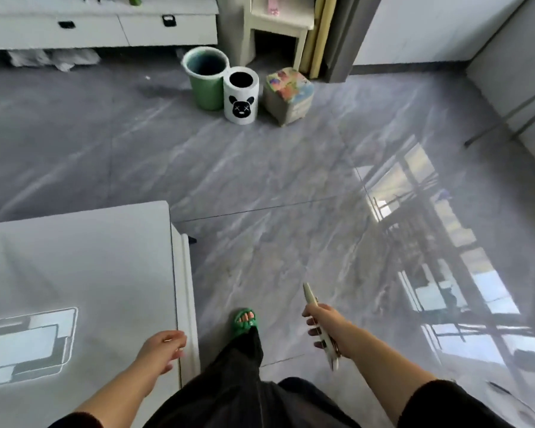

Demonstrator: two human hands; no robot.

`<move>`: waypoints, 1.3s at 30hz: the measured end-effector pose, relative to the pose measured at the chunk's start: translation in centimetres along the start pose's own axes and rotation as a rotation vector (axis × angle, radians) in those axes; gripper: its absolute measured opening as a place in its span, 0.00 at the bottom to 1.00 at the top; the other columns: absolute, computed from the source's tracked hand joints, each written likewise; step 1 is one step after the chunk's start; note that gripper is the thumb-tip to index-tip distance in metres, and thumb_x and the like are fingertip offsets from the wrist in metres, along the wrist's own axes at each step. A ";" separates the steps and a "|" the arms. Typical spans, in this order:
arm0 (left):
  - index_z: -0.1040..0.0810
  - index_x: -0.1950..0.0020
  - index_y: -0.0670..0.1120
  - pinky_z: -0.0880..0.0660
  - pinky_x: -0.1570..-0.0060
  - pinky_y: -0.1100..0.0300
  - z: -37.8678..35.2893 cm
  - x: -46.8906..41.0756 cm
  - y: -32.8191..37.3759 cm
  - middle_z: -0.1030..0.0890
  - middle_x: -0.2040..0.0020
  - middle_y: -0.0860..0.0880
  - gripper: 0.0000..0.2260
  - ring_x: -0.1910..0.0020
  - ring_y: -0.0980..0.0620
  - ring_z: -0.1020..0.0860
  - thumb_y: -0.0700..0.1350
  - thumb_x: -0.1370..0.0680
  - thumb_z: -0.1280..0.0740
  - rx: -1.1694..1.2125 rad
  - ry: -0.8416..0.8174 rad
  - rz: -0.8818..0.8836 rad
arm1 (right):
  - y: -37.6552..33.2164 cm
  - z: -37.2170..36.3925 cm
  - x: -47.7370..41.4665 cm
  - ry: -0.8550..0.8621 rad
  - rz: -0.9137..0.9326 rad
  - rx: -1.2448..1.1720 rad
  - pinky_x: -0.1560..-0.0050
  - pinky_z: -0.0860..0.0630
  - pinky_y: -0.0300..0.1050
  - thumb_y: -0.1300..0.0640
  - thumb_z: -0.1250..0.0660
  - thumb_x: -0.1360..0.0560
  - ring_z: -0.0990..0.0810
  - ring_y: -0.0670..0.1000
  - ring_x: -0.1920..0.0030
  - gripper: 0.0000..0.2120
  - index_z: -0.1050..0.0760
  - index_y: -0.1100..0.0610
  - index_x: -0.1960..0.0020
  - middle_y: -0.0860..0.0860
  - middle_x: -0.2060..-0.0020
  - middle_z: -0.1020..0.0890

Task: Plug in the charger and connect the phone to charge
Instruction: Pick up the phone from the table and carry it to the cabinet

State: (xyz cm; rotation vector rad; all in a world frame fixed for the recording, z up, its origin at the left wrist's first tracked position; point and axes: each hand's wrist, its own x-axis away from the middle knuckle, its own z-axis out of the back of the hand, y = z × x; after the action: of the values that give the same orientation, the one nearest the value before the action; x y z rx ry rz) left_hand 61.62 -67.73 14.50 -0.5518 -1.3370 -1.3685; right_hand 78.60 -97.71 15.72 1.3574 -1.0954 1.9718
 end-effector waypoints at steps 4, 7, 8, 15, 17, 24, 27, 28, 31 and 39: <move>0.21 0.47 0.46 0.27 0.56 0.58 -0.7 -2.0 6.9 0.18 0.46 0.43 0.06 0.48 0.45 0.19 0.44 0.23 0.33 0.052 -0.031 0.002 | -6.1 2.0 -2.8 -0.007 -0.037 0.081 0.65 0.27 0.45 0.52 0.32 0.31 0.26 0.54 0.62 0.14 0.27 0.56 0.49 0.55 0.57 0.26; 0.21 0.44 0.45 0.27 0.59 0.59 -1.3 -3.9 13.3 0.17 0.46 0.43 0.09 0.51 0.47 0.19 0.44 0.23 0.33 0.102 -0.057 -0.065 | -10.3 3.9 -4.9 -0.006 -0.072 0.130 0.64 0.28 0.46 0.53 0.32 0.30 0.27 0.54 0.63 0.11 0.27 0.57 0.51 0.55 0.58 0.27; 0.21 0.43 0.44 0.27 0.62 0.60 -1.3 -4.7 15.7 0.17 0.47 0.44 0.10 0.53 0.48 0.19 0.44 0.23 0.32 0.135 -0.056 -0.090 | -11.7 4.6 -5.7 -0.006 -0.082 0.144 0.63 0.28 0.46 0.53 0.32 0.30 0.27 0.54 0.64 0.11 0.27 0.57 0.52 0.56 0.58 0.27; 0.22 0.43 0.43 0.29 0.61 0.60 0.0 -11.6 29.0 0.18 0.48 0.44 0.09 0.57 0.51 0.20 0.43 0.22 0.33 0.323 0.011 -0.139 | -25.1 7.2 -12.7 -0.063 -0.120 0.251 0.64 0.28 0.44 0.49 0.31 0.35 0.27 0.54 0.63 0.20 0.27 0.57 0.47 0.56 0.56 0.28; 0.22 0.44 0.44 0.29 0.59 0.59 0.7 -12.8 31.1 0.18 0.49 0.44 0.08 0.56 0.49 0.20 0.43 0.23 0.33 0.370 0.059 -0.085 | -30.0 6.5 -14.7 -0.076 -0.106 0.286 0.64 0.29 0.44 0.48 0.31 0.37 0.28 0.54 0.63 0.19 0.27 0.56 0.50 0.56 0.57 0.28; 0.21 0.49 0.45 0.27 0.61 0.59 4.8 -15.9 35.3 0.19 0.53 0.43 0.05 0.56 0.48 0.21 0.43 0.23 0.33 0.519 0.169 0.089 | -48.5 -1.7 -20.6 -0.212 -0.068 0.354 0.68 0.33 0.44 0.53 0.33 0.27 0.31 0.53 0.69 0.07 0.27 0.57 0.56 0.55 0.64 0.30; 0.22 0.48 0.45 0.27 0.59 0.58 7.9 -17.5 37.1 0.18 0.53 0.44 0.06 0.56 0.48 0.20 0.45 0.23 0.33 0.576 0.223 0.127 | -55.9 -7.2 -21.7 -0.287 -0.020 0.416 0.68 0.33 0.44 0.53 0.34 0.28 0.31 0.53 0.70 0.07 0.28 0.56 0.57 0.53 0.65 0.31; 0.22 0.50 0.46 0.28 0.59 0.59 9.1 -18.1 37.7 0.18 0.53 0.44 0.04 0.56 0.48 0.20 0.45 0.23 0.33 0.603 0.243 0.137 | -58.2 -9.0 -22.0 -0.307 -0.005 0.432 0.68 0.32 0.45 0.53 0.33 0.29 0.31 0.52 0.70 0.07 0.29 0.55 0.57 0.53 0.65 0.31; 0.22 0.54 0.47 0.30 0.61 0.60 13.0 -20.7 39.8 0.19 0.55 0.44 0.02 0.56 0.47 0.21 0.43 0.23 0.33 0.639 0.272 0.154 | -64.5 -14.2 -23.1 -0.324 0.030 0.467 0.67 0.29 0.46 0.53 0.32 0.31 0.30 0.53 0.67 0.10 0.28 0.56 0.53 0.54 0.63 0.30; 0.22 0.52 0.45 0.31 0.61 0.60 24.3 -27.8 48.7 0.20 0.56 0.44 0.03 0.57 0.47 0.22 0.43 0.22 0.34 0.720 0.267 0.134 | -76.6 -22.6 -25.5 -0.285 -0.006 0.524 0.64 0.31 0.48 0.53 0.32 0.31 0.30 0.54 0.65 0.17 0.29 0.58 0.45 0.55 0.62 0.31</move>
State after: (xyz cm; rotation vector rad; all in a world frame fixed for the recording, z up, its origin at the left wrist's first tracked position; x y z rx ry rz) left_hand 104.87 -24.62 15.59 0.0313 -1.4228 -0.7378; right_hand 135.19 -35.86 13.57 1.9553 -0.7025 2.2002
